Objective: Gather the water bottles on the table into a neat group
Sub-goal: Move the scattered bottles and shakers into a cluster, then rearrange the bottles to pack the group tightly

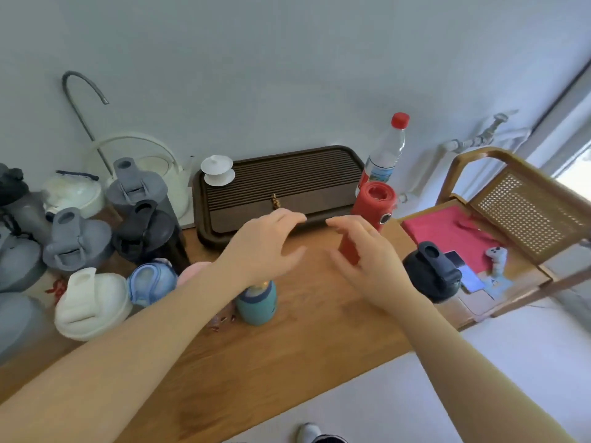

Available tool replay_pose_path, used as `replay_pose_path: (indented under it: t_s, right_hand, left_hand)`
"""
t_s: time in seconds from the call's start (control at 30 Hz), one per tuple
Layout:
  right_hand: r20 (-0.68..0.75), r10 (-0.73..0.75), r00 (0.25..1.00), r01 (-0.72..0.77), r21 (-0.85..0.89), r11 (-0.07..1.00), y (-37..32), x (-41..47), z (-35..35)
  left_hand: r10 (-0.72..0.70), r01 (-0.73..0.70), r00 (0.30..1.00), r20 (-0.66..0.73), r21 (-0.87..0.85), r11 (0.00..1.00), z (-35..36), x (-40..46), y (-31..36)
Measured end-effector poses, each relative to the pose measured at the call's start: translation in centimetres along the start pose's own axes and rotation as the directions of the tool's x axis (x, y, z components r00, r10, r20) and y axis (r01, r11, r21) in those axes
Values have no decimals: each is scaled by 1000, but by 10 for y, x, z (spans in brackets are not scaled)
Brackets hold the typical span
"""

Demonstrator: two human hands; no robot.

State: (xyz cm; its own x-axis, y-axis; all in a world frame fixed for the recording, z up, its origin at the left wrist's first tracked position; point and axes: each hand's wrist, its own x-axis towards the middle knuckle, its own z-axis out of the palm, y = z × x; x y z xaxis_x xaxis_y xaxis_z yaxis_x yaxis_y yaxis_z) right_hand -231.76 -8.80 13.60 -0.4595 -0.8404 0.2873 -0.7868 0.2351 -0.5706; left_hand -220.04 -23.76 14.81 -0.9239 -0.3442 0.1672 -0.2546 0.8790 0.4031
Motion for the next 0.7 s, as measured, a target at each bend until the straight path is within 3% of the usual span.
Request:
replay_pose_path:
  t_s: [0.07,0.17,0.33,0.5,0.7]
  right_hand:
    - [-121,93,988,-97,-26,995,20,-12,-25]
    - [-119,239,964,-253,-121,960,53,-27,-47]
    - [-39,455,890,-440,-342,831,86,-45,-54]
    - [53,579,814,-541,-293,788,109,-54,-54]
    - [106,560,822,-532,-210,820,121,-54,-54]
  left_hand:
    - [60,-63,998,-26,-116,991,12,28,26]
    - [116,-122,992,-46,-178,976,36,69,60]
    - [-48,44,998,-29,-114,992,64,107,79]
    - [-109,112,993,40,-81,990,76,118,79]
    - [-190,188,982,14,-209,960,79,132,84]
